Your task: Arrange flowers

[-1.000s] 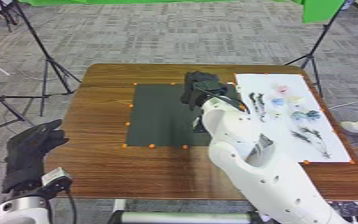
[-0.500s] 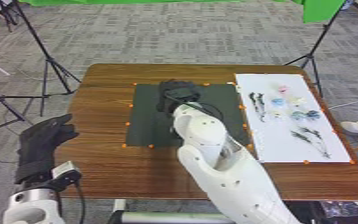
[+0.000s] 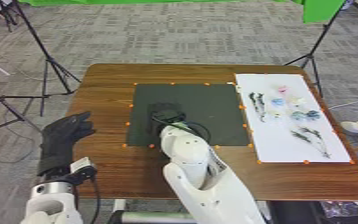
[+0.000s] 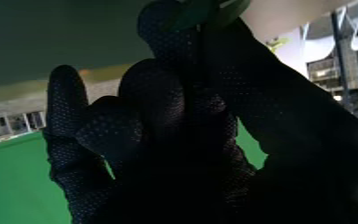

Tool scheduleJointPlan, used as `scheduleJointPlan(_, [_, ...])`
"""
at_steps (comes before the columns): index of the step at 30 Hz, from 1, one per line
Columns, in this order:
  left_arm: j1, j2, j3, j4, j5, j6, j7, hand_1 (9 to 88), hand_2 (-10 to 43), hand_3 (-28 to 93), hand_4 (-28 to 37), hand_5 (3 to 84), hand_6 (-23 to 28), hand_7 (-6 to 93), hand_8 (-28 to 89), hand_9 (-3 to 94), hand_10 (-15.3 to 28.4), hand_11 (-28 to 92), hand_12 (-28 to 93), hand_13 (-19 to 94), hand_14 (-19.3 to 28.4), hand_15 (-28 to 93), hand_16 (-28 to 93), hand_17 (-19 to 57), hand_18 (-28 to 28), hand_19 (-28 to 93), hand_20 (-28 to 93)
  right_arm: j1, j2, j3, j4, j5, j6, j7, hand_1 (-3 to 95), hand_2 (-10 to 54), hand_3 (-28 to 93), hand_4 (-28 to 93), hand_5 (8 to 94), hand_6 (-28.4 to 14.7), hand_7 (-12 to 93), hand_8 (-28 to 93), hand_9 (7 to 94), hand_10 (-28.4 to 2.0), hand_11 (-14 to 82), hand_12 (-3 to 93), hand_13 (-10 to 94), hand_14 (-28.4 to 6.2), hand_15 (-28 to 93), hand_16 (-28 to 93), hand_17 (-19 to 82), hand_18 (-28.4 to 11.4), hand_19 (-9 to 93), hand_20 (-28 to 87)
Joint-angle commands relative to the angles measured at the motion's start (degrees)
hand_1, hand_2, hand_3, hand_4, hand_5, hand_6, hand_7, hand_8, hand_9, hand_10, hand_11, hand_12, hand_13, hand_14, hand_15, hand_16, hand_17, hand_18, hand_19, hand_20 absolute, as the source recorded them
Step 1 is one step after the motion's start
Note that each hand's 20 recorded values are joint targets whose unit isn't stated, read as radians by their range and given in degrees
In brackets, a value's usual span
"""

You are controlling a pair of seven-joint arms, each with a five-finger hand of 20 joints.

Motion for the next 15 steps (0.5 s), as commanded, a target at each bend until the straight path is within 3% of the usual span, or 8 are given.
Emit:
scheduleJointPlan(1, [-0.78, -0.25, -0.01, 0.14, -0.61, -1.01, 1.23, 29.2, 8.2, 78, -17.8, 55.0, 17.1, 21.3, -10, 45.9, 25.1, 53, 14, 40, 28.4, 85, -21, 1.1, 28.0, 62, 45, 2.04, 0.65, -1.07, 2.87, 1.07, 1.98, 3.05, 51.0, -9.5, 78, -22, 82.0, -4.6, 33, 23, 73.4, -17.3, 60.0, 41.6, 66, -19.1, 83, 31, 17, -27.7, 78, 17])
scheduleJointPlan(7, [-1.38, -1.20, 0.06, 0.47, 0.50, -1.78, 0.75, 29.2, 8.2, 78, -17.7, 55.0, 17.1, 21.2, -10, 46.0, 25.1, 53, 15, 40, 28.4, 85, -21, 1.1, 28.0, 62, 45, 0.58, -0.24, -0.34, 3.95, -0.28, 1.67, 3.22, 50.9, -9.5, 77, -22, 82.3, -4.6, 33, 22, 73.6, -17.1, 60.2, 40.8, 67, -19.1, 83, 31, 17, -27.7, 78, 17])
scheduleJointPlan(15, [-2.91, -1.59, 0.89, 1.12, 0.84, -2.39, 0.57, 29.0, 8.3, 78, -17.7, 55.0, 17.1, 21.3, -10, 45.9, 25.1, 53, 15, 40, 28.4, 85, -21, 1.1, 28.0, 62, 45, -0.55, -1.31, 0.38, 4.72, -1.24, 0.79, 3.05, 50.5, -9.5, 77, -22, 82.7, -4.3, 32, 21, 74.0, -17.0, 60.7, 39.9, 67, -19.1, 83, 31, 16, -27.7, 78, 16])
